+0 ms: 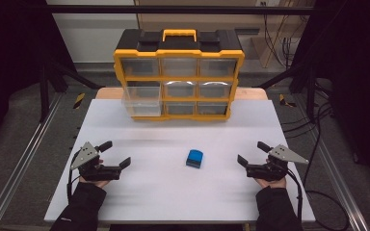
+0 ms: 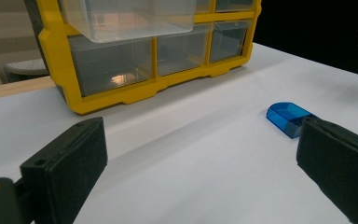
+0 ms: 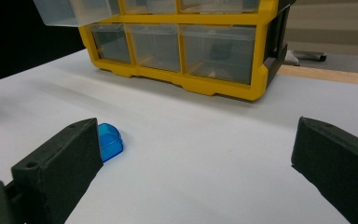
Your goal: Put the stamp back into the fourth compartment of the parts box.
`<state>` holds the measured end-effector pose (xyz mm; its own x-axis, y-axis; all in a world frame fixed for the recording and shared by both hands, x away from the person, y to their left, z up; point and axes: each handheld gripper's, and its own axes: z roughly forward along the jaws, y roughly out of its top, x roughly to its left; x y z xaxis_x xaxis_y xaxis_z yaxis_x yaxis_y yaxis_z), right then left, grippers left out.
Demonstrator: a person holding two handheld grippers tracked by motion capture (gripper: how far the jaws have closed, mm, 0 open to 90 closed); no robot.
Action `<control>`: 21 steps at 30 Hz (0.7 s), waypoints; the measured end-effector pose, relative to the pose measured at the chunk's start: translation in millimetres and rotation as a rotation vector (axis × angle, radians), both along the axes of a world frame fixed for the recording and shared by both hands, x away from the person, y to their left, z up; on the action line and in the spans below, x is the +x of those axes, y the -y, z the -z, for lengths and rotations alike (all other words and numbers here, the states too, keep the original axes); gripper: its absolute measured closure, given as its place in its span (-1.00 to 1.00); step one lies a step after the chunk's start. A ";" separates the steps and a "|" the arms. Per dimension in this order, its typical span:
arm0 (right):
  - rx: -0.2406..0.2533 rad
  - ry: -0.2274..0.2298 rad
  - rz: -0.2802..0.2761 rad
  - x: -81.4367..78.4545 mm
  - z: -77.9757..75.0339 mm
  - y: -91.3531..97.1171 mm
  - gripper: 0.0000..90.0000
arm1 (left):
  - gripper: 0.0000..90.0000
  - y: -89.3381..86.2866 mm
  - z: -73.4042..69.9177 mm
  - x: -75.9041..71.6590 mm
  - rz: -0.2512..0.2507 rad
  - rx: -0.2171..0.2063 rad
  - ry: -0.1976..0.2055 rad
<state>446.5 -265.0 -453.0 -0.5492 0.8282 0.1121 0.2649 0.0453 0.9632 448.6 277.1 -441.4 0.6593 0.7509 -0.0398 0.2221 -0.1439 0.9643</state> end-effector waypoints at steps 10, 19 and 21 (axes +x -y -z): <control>-0.003 0.004 0.004 -0.5 -0.3 -0.4 -0.96 | -0.97 4.8 -3.4 0.4 -0.002 0.006 -0.010; -0.001 0.005 -0.006 -0.7 -0.5 -0.7 -0.97 | -0.97 15.8 -9.2 -0.3 0.003 0.019 -0.009; -0.003 0.006 -0.006 -0.8 -0.6 -0.8 -0.97 | -0.98 18.4 -10.7 -0.5 0.010 0.016 -0.008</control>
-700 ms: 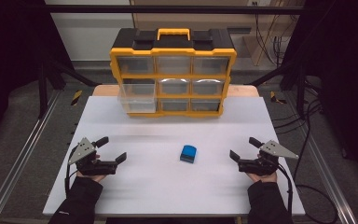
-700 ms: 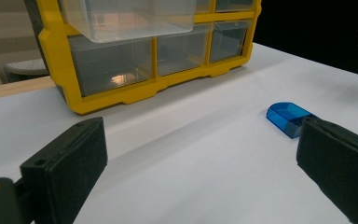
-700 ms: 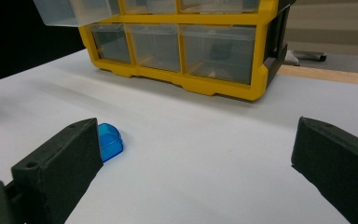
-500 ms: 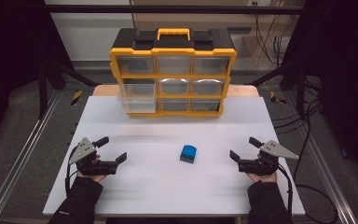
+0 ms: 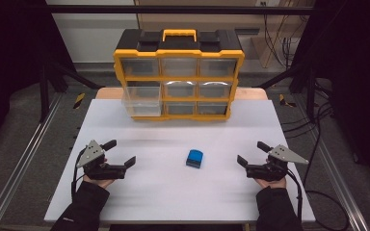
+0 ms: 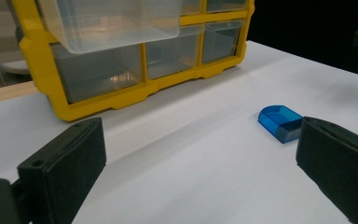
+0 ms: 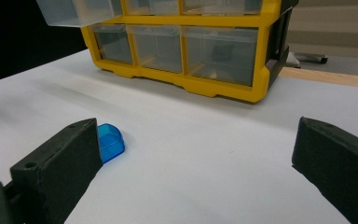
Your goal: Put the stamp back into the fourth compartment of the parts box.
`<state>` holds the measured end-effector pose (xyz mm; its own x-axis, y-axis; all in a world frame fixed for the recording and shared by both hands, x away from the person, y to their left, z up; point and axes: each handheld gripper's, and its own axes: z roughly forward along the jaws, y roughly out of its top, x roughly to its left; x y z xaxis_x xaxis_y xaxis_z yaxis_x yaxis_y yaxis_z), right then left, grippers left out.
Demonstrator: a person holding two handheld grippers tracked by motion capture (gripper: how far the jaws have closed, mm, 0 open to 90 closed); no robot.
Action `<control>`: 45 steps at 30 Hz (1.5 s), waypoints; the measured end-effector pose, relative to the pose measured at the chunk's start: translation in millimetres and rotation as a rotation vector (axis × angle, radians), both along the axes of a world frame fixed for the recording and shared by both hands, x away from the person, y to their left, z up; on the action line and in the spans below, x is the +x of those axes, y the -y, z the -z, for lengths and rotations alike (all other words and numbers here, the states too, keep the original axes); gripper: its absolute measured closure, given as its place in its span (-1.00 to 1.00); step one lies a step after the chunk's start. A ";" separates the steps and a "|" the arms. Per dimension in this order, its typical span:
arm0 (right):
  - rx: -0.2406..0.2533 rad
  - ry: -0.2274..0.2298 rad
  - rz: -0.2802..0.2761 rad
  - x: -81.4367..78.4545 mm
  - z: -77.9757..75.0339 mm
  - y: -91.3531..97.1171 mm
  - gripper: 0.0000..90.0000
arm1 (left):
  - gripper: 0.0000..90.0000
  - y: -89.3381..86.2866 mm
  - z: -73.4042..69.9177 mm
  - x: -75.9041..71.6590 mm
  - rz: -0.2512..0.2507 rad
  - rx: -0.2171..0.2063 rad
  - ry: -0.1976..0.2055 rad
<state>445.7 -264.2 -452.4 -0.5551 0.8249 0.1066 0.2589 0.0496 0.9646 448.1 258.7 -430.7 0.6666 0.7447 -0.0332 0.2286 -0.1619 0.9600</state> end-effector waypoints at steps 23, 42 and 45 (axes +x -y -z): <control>-0.022 0.003 -0.010 0.5 1.0 -1.5 -0.98 | -0.98 47.3 -15.2 6.6 0.051 0.029 -0.043; -0.022 -0.006 -0.011 1.1 1.9 -2.2 -0.97 | -0.98 103.0 -14.4 22.3 0.114 0.078 -0.084; -0.022 -0.008 -0.010 1.3 2.0 -2.1 -0.97 | -0.98 112.9 -13.2 25.0 0.124 0.089 -0.092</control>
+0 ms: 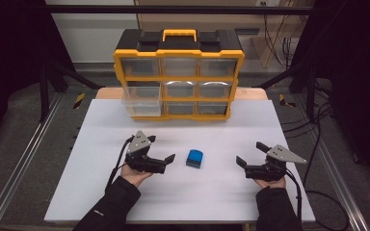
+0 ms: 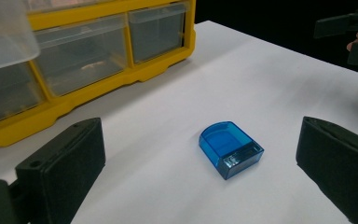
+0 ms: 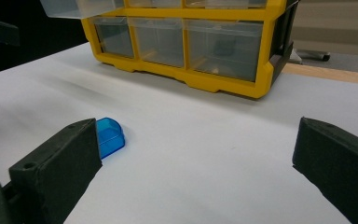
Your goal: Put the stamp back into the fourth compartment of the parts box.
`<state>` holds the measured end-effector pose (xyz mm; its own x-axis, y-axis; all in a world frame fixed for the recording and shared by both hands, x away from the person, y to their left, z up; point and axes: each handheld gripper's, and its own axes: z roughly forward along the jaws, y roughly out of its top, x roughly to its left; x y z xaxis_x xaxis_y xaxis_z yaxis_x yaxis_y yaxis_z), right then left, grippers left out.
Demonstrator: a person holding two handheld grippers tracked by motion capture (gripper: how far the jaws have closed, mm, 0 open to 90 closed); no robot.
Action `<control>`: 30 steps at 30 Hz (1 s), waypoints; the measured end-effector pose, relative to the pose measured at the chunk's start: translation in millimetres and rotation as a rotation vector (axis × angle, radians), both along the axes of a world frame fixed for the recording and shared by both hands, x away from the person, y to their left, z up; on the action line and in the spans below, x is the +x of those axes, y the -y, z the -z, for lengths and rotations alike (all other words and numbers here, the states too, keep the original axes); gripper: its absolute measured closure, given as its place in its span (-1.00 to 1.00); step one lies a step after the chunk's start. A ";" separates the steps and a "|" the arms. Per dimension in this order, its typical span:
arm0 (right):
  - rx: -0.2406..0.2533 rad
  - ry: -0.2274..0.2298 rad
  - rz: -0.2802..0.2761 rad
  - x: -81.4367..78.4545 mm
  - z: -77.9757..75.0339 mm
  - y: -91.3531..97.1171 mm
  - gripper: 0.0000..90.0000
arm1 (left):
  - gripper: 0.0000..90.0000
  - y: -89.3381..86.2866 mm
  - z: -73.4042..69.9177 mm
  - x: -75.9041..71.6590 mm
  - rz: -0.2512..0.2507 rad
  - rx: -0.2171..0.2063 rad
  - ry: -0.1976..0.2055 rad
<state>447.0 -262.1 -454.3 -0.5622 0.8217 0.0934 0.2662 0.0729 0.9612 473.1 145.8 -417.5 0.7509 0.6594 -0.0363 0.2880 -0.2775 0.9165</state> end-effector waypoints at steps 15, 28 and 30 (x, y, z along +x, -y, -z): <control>0.000 0.003 0.002 -0.1 -0.2 0.2 -0.97 | -0.98 38.2 15.8 16.0 0.017 0.031 -0.077; -0.001 0.003 0.001 -0.1 -0.2 0.0 -0.97 | -0.98 70.8 29.6 25.5 0.020 0.087 -0.128; -0.002 0.001 0.001 -0.1 0.0 -0.1 -0.97 | -0.97 75.3 31.7 27.9 0.017 0.098 -0.137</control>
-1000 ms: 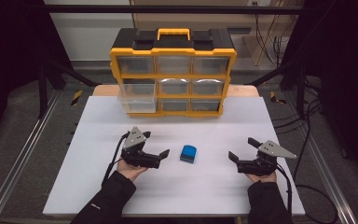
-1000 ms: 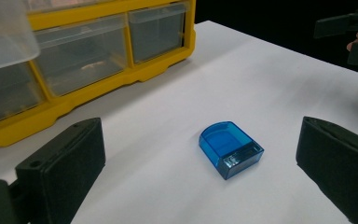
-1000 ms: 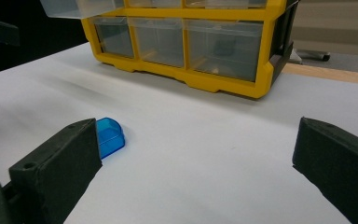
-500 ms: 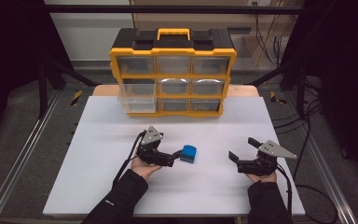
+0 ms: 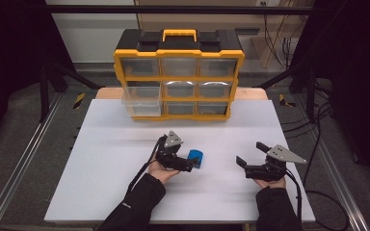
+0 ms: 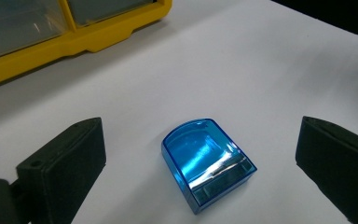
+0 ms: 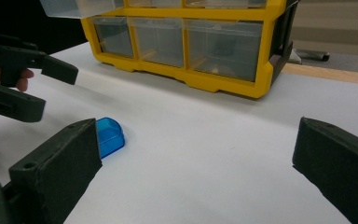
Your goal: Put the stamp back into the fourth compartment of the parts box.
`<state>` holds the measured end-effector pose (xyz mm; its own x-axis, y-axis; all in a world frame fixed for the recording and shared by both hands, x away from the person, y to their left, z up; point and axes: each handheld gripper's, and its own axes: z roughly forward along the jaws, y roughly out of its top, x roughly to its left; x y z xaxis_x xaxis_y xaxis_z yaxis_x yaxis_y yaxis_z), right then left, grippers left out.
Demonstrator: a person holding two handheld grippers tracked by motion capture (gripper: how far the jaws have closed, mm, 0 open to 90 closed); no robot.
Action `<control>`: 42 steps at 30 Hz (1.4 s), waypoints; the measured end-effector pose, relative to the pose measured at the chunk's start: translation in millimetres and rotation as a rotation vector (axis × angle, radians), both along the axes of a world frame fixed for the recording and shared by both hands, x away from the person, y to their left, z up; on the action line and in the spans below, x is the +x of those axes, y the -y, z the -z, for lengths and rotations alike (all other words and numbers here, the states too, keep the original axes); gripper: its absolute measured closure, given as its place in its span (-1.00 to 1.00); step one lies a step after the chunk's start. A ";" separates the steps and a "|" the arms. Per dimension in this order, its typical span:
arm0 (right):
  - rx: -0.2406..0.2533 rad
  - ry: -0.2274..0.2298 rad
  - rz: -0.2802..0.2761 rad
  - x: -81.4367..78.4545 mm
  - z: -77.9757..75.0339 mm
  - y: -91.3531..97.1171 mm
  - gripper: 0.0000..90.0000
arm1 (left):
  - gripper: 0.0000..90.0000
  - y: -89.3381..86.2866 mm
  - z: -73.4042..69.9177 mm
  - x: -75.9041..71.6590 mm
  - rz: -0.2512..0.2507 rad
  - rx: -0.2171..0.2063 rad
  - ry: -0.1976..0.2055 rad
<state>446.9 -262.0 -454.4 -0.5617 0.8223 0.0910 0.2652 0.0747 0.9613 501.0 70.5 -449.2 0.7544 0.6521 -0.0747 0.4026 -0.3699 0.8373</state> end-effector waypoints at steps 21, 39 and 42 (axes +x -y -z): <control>0.003 0.001 -0.001 0.3 0.0 0.3 -0.98 | -0.64 34.5 22.4 10.5 -0.044 0.152 -0.094; 0.002 -0.005 -0.001 0.7 0.3 0.1 -0.97 | -0.35 47.7 24.6 12.3 -0.120 0.195 -0.158; 0.005 -0.004 -0.001 0.4 0.0 0.1 -0.98 | -0.32 49.8 25.1 12.7 -0.124 0.201 -0.171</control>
<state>447.2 -262.1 -454.3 -0.5620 0.8214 0.0972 0.2688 0.0702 0.9606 513.7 20.6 -474.3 0.6560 0.7528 -0.0537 0.5838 -0.4611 0.6683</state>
